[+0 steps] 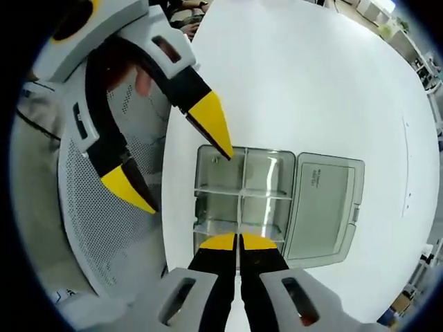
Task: Insert the divider into the dual guide fixture by aligning both edges with the guide slots and pushing it downward to the bottom, including one-sided entry, uneven engagement, binding, and posture correction.
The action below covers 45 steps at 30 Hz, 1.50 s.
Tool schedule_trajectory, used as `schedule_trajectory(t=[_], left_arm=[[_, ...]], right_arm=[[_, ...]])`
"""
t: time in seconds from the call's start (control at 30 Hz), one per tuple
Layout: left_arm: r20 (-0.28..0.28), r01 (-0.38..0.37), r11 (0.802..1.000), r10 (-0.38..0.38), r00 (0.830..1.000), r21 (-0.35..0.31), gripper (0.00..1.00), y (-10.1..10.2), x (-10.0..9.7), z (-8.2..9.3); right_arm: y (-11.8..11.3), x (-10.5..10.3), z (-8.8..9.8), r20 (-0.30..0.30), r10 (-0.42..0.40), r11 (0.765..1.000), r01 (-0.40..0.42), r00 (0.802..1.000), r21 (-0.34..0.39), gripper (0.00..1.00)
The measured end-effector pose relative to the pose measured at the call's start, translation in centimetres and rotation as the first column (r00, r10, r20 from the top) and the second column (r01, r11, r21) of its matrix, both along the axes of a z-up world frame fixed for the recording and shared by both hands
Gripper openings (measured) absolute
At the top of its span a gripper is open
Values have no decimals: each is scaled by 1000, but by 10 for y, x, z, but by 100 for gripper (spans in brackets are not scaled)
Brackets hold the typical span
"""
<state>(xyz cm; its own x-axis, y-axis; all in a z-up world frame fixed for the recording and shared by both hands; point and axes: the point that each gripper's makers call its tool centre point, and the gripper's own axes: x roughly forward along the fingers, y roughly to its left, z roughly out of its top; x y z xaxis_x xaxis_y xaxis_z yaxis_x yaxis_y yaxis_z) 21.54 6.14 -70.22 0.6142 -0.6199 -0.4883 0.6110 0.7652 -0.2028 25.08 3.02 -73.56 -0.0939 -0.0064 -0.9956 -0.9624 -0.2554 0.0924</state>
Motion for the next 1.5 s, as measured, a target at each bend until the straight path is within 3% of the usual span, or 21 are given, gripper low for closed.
schedule_trajectory(t=[0.8,1.5], left_arm=[[3,-14,1000,14,1000,-6,41,4,-1,0],[4,-22,1000,22,1000,-11,41,7,-2,0]], right_arm=[[0,1,-5,10,55,996,-54,998,-74,0],[-2,-4,-4,15,26,995,-24,1000,-98,0]])
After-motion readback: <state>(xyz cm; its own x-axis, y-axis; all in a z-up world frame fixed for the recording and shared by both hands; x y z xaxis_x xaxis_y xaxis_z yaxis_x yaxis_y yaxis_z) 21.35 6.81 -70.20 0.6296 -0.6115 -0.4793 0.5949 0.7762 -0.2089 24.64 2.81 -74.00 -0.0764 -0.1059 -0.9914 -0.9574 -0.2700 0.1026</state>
